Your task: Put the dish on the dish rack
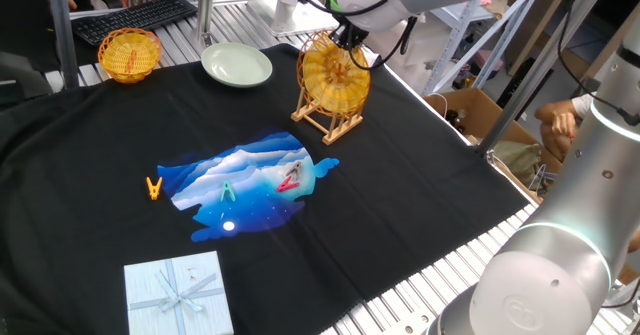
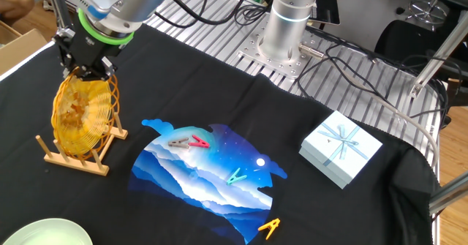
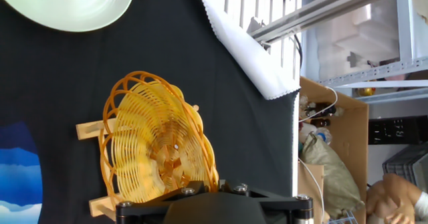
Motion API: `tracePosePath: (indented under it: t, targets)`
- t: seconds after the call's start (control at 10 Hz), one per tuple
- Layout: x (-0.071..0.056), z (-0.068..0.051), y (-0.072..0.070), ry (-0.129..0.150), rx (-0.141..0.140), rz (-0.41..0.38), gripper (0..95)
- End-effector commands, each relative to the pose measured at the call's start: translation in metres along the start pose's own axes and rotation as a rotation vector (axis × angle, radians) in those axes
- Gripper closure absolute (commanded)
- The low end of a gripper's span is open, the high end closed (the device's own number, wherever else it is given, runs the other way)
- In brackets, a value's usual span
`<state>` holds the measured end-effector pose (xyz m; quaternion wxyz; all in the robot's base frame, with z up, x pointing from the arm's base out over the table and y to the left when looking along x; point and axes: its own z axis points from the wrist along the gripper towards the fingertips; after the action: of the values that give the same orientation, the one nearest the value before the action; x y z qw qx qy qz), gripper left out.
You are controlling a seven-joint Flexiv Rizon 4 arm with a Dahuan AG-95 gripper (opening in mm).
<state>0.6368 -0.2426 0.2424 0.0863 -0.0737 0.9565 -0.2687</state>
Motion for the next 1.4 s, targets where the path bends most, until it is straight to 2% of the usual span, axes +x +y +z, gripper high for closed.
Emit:
tracePosePath:
  t: [0.1,0.3,0.8,1.4]
  targets:
    - [0.0047,0.0048,-0.0027,-0.015,0.004,-0.006,95.0]
    - [0.0063,0.0059,-0.0028,-0.018,0.013,-0.005,95.0]
    - [0.0060,0.0106,0.0011,-0.060,0.029,0.014,95.0]
    - [0.0080,0.0129,0.0057,-0.057,0.028,0.027,95.0]
